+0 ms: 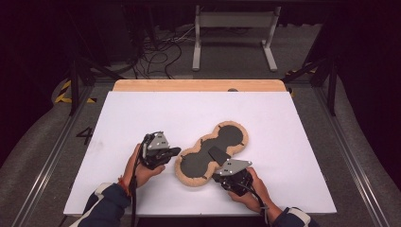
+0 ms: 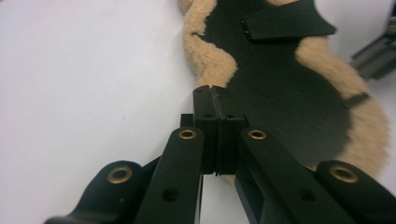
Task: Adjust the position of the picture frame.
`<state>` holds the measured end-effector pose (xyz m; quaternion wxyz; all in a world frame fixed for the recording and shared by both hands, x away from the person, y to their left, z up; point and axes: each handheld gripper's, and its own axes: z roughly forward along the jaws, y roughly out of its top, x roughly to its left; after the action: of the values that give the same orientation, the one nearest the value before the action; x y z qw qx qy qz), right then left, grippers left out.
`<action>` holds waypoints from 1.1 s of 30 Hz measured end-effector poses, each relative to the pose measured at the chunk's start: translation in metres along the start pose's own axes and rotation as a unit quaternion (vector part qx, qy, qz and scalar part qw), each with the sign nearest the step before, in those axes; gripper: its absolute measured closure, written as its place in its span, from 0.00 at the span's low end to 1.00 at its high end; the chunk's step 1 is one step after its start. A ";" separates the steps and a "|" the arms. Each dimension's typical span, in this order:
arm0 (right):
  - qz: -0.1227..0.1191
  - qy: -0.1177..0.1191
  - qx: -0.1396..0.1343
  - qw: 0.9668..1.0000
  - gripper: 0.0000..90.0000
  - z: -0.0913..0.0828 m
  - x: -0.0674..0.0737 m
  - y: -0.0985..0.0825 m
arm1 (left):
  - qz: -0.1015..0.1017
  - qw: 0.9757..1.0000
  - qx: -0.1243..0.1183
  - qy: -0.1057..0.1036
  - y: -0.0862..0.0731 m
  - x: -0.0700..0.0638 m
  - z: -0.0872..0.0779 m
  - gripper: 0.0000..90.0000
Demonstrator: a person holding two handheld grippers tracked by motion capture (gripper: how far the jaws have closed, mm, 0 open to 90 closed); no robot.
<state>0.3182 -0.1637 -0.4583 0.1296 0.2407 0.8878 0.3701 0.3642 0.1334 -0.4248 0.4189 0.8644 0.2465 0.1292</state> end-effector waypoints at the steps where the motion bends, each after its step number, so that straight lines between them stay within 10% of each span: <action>1: 0.000 0.000 0.000 1.000 1.00 0.000 0.000 0.000 | 0.000 1.000 0.000 0.000 0.000 0.000 0.000 1.00; 8: 0.014 -0.012 -0.021 1.000 1.00 -0.018 -0.016 -0.001 | -0.008 0.999 -0.004 -0.034 -0.028 -0.041 -0.018 1.00; 13: 0.039 -0.075 -0.054 0.995 1.00 -0.047 -0.051 -0.002 | -0.006 0.999 0.018 -0.043 -0.040 -0.065 -0.013 1.00; 23: 0.127 -0.170 -0.030 0.977 1.00 -0.047 -0.144 -0.009 | -0.042 0.998 0.050 -0.022 -0.047 -0.059 -0.002 0.99; 33: 0.165 -0.176 -0.018 0.970 1.00 -0.018 -0.190 -0.008 | -0.059 0.997 0.049 -0.012 -0.045 -0.057 0.007 0.97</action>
<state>0.4698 -0.2781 -0.4419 0.2250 0.4432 0.7921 0.3544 0.3049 0.1222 -0.4658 0.3856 0.8693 0.2982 0.0821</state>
